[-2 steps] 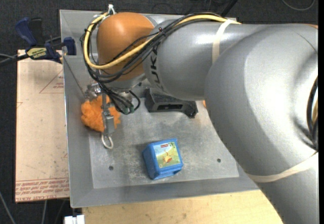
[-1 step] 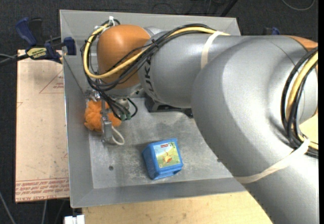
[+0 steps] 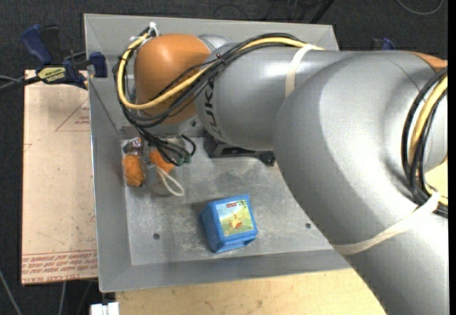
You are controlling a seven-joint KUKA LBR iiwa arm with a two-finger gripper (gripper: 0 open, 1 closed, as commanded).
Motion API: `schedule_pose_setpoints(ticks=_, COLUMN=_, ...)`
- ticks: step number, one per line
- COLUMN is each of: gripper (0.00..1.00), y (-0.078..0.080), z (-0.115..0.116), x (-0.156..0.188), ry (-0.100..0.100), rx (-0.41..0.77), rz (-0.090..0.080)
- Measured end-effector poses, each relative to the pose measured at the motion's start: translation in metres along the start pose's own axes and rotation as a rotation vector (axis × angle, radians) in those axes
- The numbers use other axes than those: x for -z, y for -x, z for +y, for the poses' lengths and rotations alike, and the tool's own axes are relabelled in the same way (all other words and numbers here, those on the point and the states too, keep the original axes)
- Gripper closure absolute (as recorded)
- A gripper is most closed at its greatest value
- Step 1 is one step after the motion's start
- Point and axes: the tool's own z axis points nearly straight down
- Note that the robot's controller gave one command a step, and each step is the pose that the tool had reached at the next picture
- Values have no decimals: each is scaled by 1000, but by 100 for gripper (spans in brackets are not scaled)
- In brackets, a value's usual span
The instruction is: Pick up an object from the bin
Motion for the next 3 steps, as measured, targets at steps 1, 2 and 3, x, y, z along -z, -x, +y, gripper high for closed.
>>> schedule_pose_setpoints(ticks=1, gripper=100, y=0, z=0, x=0, ry=0, rx=0, rz=0)
schedule_pose_setpoints(ticks=2, gripper=100, y=0, z=0, x=1, ry=1, rx=-1, rz=0)
schedule_pose_setpoints(ticks=3, gripper=100, y=-2, z=0, x=8, ry=1, rx=-1, rz=5)
